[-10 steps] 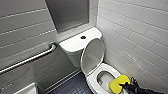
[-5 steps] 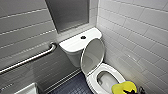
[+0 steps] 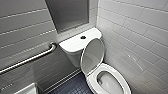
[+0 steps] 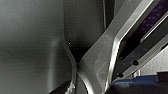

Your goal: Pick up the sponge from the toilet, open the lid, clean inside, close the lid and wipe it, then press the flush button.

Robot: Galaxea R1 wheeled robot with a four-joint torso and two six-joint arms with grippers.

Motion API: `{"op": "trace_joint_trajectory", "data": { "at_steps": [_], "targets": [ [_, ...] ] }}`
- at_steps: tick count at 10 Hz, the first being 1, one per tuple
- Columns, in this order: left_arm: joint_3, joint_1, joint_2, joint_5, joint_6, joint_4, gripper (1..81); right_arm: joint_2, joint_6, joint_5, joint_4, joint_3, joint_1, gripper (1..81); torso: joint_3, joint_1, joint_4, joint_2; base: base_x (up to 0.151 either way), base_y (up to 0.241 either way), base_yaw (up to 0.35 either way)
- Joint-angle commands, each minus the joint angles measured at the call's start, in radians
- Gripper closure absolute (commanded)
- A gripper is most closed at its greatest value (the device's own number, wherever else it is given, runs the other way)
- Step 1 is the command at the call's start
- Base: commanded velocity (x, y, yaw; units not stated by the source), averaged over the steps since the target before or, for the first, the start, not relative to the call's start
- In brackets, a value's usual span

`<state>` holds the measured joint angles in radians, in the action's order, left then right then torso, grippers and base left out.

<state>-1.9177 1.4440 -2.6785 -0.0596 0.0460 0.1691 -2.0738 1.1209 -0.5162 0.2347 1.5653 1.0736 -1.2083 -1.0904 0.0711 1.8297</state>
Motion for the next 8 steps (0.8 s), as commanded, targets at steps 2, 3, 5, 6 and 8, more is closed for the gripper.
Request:
{"op": "trace_joint_trajectory", "data": {
  "at_steps": [2,3,5,6,8],
  "targets": [
    [0.023,0.006,0.012,-0.078,-0.011,0.007,1.0,0.09,-0.065,-0.024,0.003,-0.102,0.039,81.1,0.0,0.0,0.0,0.0,0.0,0.0,0.0],
    [0.017,0.008,0.011,-0.078,-0.011,0.006,1.0,0.093,-0.107,-0.022,0.005,-0.142,0.043,81.1,0.0,0.0,0.0,0.0,0.0,0.0,0.0],
    [0.012,0.008,0.009,-0.078,-0.011,0.006,1.0,0.117,-0.21,0.047,-0.002,-0.246,0.004,81.1,0.0,0.0,0.0,0.0,0.0,0.0,0.0],
    [0.011,0.008,0.009,-0.078,-0.011,0.007,1.0,0.116,-0.237,0.112,0.0,-0.281,-0.019,81.1,0.0,0.0,0.0,0.0,0.0,0.0,0.0],
    [0.011,0.008,0.008,-0.077,-0.011,0.007,1.0,0.093,-0.246,0.279,0.002,-0.308,-0.12,81.1,0.0,0.0,0.0,0.0,0.0,0.0,0.0]
  ]
}}
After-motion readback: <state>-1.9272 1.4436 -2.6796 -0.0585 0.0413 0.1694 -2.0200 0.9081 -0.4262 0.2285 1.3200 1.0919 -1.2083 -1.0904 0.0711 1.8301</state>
